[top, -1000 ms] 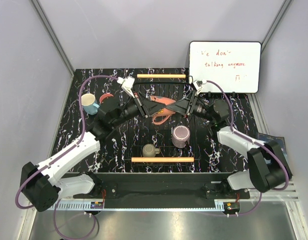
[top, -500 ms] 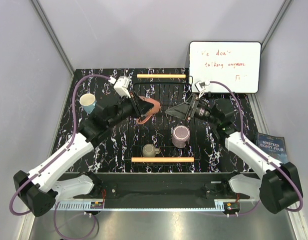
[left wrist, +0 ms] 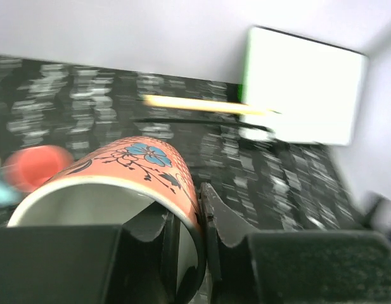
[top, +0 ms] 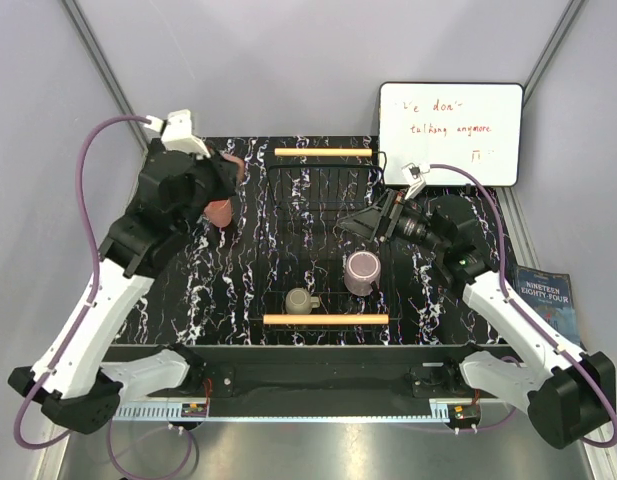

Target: Unload the cups from the dish rack

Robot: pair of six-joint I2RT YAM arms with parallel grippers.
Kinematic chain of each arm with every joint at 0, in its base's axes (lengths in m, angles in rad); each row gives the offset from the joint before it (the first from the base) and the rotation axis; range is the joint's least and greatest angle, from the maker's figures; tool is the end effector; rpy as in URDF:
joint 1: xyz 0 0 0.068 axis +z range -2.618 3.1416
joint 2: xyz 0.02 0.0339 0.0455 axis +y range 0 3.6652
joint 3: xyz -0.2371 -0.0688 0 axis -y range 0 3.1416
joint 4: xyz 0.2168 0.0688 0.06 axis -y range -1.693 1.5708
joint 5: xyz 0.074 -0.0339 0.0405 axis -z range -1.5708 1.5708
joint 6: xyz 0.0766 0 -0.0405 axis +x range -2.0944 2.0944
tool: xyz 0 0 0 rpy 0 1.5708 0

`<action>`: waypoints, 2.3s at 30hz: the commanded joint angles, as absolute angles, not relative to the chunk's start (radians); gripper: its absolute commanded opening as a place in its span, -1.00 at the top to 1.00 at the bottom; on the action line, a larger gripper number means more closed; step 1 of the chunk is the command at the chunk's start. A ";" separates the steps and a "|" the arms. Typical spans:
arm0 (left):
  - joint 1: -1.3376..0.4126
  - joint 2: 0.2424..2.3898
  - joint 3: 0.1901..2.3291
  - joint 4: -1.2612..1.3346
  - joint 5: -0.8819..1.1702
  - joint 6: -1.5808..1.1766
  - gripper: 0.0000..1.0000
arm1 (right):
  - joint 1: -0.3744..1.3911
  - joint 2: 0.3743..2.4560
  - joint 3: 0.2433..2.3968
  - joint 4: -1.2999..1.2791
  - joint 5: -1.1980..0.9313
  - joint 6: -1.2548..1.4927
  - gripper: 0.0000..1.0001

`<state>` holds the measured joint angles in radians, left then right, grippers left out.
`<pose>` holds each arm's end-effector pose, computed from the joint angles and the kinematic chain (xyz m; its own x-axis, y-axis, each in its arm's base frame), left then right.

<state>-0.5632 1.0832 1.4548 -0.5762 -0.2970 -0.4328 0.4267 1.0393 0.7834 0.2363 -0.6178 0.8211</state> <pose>0.2092 -0.1056 0.4277 -0.2685 -0.3048 -0.9138 0.1714 0.9184 -0.3567 0.2194 0.1485 0.3184 -0.6449 0.3622 -0.6730 -0.5761 0.3483 0.7395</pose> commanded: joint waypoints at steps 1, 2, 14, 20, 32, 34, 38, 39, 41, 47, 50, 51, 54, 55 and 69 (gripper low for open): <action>-0.448 1.161 1.528 -0.736 -0.434 -0.413 1.00 | 0.433 1.031 0.819 0.155 -0.561 0.764 -0.89; -0.405 1.176 1.522 -0.747 -0.433 -0.417 1.00 | 0.433 1.031 0.819 0.152 -0.560 0.761 -0.89; -0.339 1.517 1.624 -0.755 -0.354 -0.407 1.00 | 0.433 1.002 0.813 0.091 -0.545 0.715 -0.88; -0.339 1.656 1.727 -0.756 -0.328 -0.382 1.00 | 0.431 0.997 0.813 0.072 -0.540 0.693 -0.88; -0.331 1.888 1.818 -0.755 -0.275 -0.387 1.00 | 0.433 1.014 0.822 0.049 -0.545 0.664 -0.88; -0.327 1.913 1.827 -0.752 -0.272 -0.393 1.00 | 0.433 1.015 0.824 0.043 -0.549 0.663 -0.88; -0.324 1.980 1.844 -0.739 -0.245 -0.397 1.00 | 0.433 1.016 0.816 0.037 -0.551 0.660 -0.88; -0.324 1.988 1.845 -0.738 -0.241 -0.397 1.00 | 0.433 1.015 0.816 0.035 -0.551 0.660 -0.88; -0.322 2.012 1.850 -0.729 -0.232 -0.396 1.00 | 0.433 1.017 0.815 0.035 -0.549 0.658 -0.88; -0.311 2.066 1.859 -0.716 -0.198 -0.406 1.00 | 0.433 1.040 0.816 0.035 -0.554 0.655 -0.88; -0.311 2.080 1.845 -0.712 -0.201 -0.408 1.00 | 0.433 1.045 0.815 0.035 -0.551 0.650 -0.88; -0.311 2.083 1.839 -0.712 -0.206 -0.408 1.00 | 0.434 1.046 0.813 0.035 -0.551 0.649 -0.88; -0.310 2.095 1.830 -0.712 -0.207 -0.408 1.00 | 0.434 1.052 0.811 0.037 -0.548 0.647 -0.88; -0.310 2.105 1.830 -0.710 -0.206 -0.407 1.00 | 0.433 1.054 0.813 0.037 -0.546 0.646 -0.88; -0.317 2.140 1.786 -0.686 -0.153 -0.439 1.00 | 0.433 1.031 0.804 0.020 -0.535 0.634 -0.88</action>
